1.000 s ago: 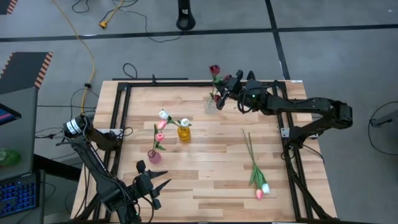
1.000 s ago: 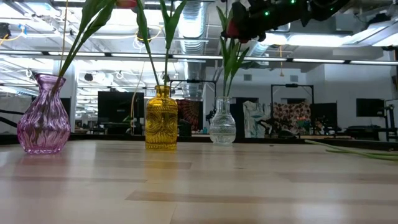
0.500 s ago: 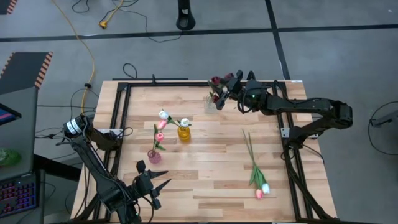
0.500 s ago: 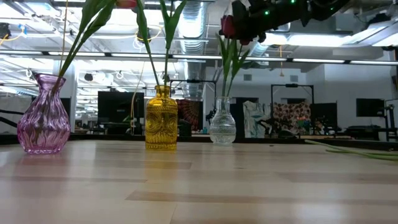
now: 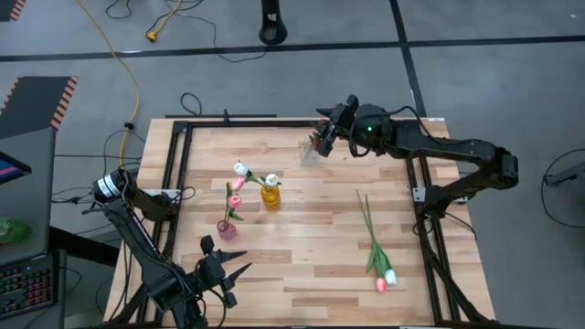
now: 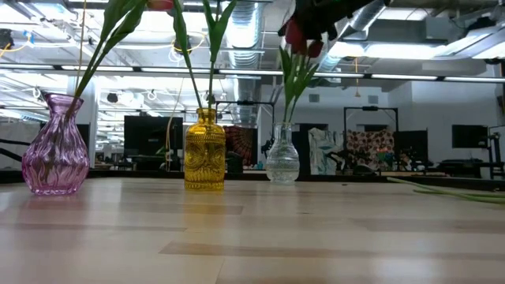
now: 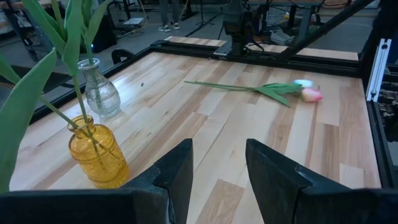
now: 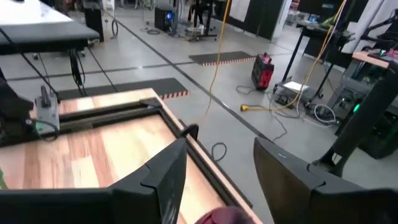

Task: Sort flowers into vase by color
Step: Put the pink flower into the purple vase

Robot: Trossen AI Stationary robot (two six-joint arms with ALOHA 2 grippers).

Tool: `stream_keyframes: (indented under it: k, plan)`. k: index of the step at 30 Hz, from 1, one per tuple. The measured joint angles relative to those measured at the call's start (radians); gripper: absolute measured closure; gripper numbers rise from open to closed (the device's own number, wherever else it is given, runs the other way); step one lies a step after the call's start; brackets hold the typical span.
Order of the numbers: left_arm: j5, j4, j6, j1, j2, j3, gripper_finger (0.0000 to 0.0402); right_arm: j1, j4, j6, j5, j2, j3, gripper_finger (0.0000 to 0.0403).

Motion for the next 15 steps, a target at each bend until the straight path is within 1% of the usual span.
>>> stream_keyframes:
  k: [5,8,15]
  plan:
    - [0.0,0.0,-0.001,0.0,0.0,0.0,0.0265,0.011,-0.015,0.0,0.0,0.0,0.063,0.0188]
    - [0.0,0.0,-0.001,0.0,0.0,0.0,0.0265,0.03,-0.069,-0.003,0.0,0.0,0.116,0.0188]
    - [0.0,0.0,-0.002,0.0,0.0,0.0,0.0265,0.126,-0.359,-0.018,0.0,-0.002,0.276,0.0188]
